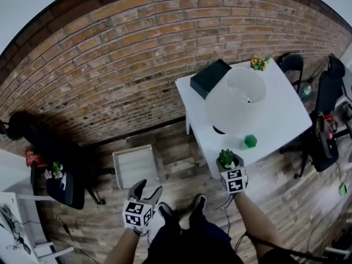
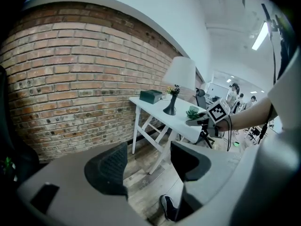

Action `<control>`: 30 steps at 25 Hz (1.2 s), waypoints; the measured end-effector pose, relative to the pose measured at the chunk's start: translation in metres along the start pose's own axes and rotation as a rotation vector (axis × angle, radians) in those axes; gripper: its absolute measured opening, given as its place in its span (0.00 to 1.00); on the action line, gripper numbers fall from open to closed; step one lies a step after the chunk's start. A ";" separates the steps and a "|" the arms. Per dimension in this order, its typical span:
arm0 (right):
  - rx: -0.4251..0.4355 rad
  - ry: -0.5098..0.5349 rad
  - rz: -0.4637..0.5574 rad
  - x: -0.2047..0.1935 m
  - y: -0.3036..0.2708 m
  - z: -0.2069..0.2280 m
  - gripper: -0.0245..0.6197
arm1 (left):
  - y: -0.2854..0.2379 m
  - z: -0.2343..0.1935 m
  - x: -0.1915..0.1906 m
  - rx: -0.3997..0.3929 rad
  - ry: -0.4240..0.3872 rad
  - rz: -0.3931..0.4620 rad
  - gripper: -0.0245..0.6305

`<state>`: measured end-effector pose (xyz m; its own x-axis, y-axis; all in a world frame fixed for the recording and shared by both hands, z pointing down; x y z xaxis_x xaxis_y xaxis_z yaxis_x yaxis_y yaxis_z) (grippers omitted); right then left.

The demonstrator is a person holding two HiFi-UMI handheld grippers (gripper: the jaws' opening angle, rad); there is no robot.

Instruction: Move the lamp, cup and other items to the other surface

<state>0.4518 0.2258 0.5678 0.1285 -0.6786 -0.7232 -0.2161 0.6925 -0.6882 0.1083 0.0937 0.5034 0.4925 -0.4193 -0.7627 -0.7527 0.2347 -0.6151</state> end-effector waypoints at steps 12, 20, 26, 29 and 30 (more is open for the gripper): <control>0.058 -0.013 -0.016 -0.007 -0.025 0.008 0.48 | -0.017 0.011 0.008 0.019 0.024 0.012 0.47; -0.002 -0.060 0.024 0.000 0.009 0.008 0.57 | -0.012 0.004 0.015 -0.020 -0.004 0.035 0.47; -0.083 -0.172 0.133 0.019 0.055 0.016 0.56 | 0.000 -0.005 0.030 -0.059 -0.035 0.082 0.47; -0.136 -0.180 0.198 0.036 0.078 0.017 0.55 | 0.009 -0.010 0.040 -0.069 -0.050 0.110 0.47; -0.146 -0.172 0.223 0.044 0.085 0.015 0.53 | 0.012 -0.013 0.043 -0.070 -0.054 0.119 0.47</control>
<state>0.4535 0.2586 0.4769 0.2214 -0.4540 -0.8631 -0.3927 0.7686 -0.5050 0.1150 0.0670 0.4659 0.4191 -0.3437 -0.8404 -0.8350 0.2175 -0.5054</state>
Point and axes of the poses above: the fingertips, and each gripper's own axes: y backward along the fingers, z to its right, x out of its top, the point moved 6 cm from there along y, backward along the fingers, and after that the axes turned 2 degrees about -z, right-handed, at the moved point
